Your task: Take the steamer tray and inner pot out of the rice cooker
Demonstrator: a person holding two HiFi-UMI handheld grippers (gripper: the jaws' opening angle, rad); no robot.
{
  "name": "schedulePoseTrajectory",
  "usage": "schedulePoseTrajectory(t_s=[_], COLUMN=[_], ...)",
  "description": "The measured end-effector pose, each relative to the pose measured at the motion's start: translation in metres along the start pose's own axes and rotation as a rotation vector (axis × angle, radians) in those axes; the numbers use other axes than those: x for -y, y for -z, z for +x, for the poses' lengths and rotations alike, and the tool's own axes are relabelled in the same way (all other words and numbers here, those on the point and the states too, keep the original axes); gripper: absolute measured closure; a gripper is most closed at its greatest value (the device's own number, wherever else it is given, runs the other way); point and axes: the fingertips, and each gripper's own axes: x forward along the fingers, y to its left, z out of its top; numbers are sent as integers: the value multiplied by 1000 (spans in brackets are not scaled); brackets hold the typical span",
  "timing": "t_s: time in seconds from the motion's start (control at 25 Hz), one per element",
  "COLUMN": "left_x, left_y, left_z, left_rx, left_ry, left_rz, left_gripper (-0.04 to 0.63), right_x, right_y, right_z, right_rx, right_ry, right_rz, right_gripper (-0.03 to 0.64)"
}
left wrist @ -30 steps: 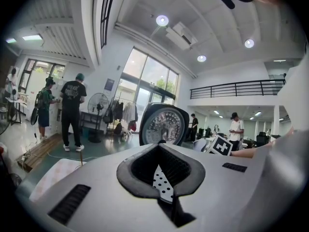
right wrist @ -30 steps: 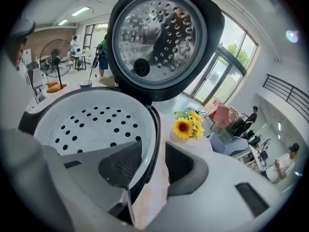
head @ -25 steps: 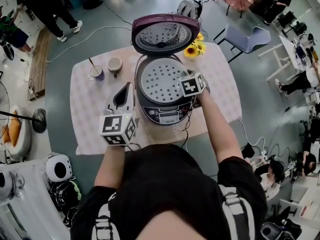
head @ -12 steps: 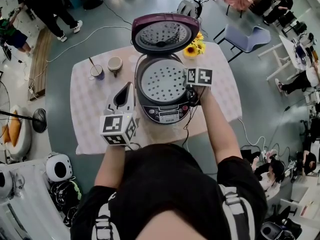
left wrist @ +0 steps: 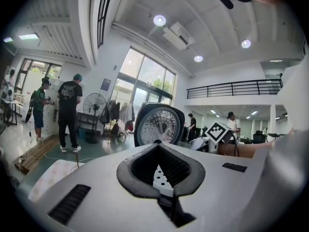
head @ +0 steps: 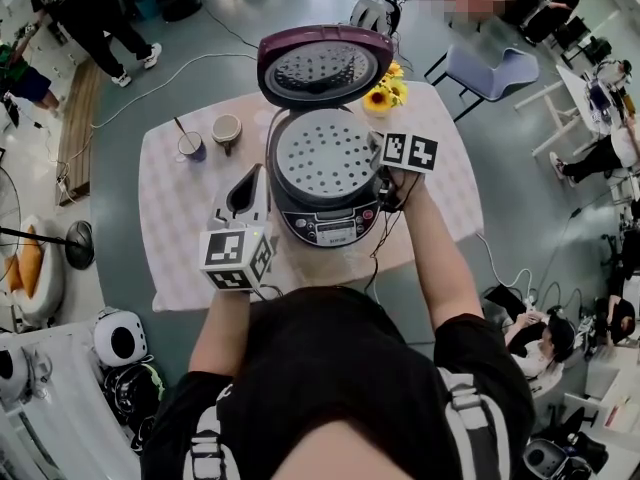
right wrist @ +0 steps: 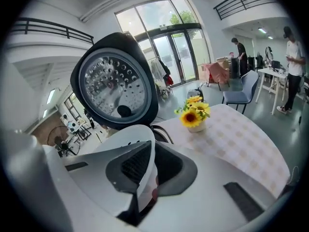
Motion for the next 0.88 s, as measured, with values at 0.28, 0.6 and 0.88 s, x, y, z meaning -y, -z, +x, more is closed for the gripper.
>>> schedulePoseTrajectory(t_s=[0.28,0.6,0.88], left_x=[11,25,58], left_y=[-5,1,0], left_z=[7,16,32], left_rx=[-3,-31,-37], left_ry=[19,43,124], left_rz=[18,29,56], left_gripper=[594,594,594], right_x=[2,35,95], right_y=[-20,-35,-40], right_z=[-27,-66,-115], right_rx=[85,182,286], right_ry=[-52,-19,69], right_rz=[107,178,269], right_gripper=[590,589,591])
